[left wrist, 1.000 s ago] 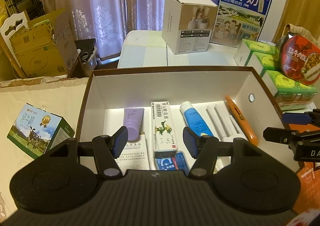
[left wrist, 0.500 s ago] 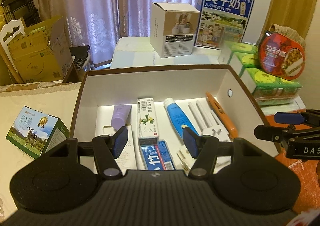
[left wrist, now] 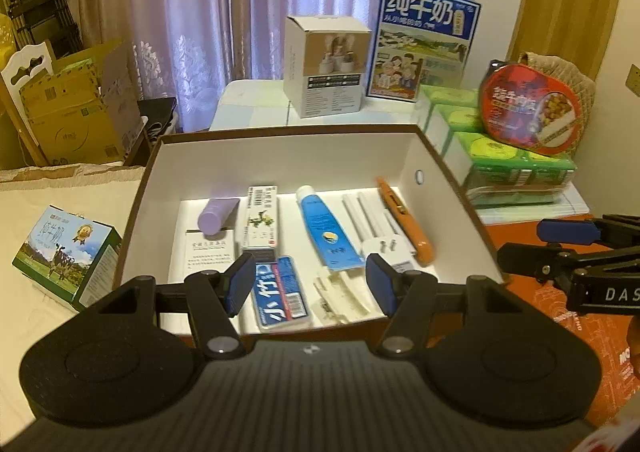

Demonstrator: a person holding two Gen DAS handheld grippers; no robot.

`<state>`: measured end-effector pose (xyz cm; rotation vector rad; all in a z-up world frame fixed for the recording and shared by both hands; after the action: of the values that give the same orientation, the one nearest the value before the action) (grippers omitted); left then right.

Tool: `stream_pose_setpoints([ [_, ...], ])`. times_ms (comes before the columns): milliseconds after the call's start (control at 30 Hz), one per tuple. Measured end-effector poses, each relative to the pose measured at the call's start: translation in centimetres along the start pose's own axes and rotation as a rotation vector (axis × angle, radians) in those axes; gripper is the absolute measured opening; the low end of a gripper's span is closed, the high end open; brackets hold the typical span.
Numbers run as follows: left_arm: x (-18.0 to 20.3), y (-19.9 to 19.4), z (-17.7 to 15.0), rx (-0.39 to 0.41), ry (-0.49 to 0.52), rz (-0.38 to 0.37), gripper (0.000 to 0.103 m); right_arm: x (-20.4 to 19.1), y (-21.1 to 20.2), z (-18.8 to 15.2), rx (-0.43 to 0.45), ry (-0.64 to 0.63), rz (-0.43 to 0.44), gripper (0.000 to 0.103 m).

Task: Organize rigid objects
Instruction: 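Withdraw both open grippers from the box back over the mat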

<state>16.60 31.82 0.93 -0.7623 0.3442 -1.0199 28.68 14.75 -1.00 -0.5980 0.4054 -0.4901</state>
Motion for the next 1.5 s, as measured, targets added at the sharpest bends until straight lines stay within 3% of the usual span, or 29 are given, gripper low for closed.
stream_pose_setpoints([
  [367, 4.5, -2.0, -3.0, -0.008, -0.021, -0.031, 0.057, 2.4, -4.1, -3.4, -0.023, 0.006, 0.031, 0.070],
  [833, 9.6, -2.7, -7.4, -0.081, -0.032, -0.068, 0.057, 6.3, -8.0, -7.6, -0.078, 0.044, 0.037, 0.070],
  [1500, 18.3, 0.0, -10.2, -0.203, 0.098, -0.203, 0.057, 12.1, -11.2, -11.4, -0.143, 0.147, -0.049, 0.070],
])
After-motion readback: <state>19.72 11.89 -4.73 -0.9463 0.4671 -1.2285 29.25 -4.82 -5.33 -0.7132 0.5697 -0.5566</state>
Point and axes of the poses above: each gripper's, at about its wrist camera, not at the fingertips, and y roughly the way its jaws point, x to its right, z to its top, the point moved 3 cm from there along y, roughly the way its jaws point, and after that the axes turned 4 degrees about -y, right-handed, at the moved point
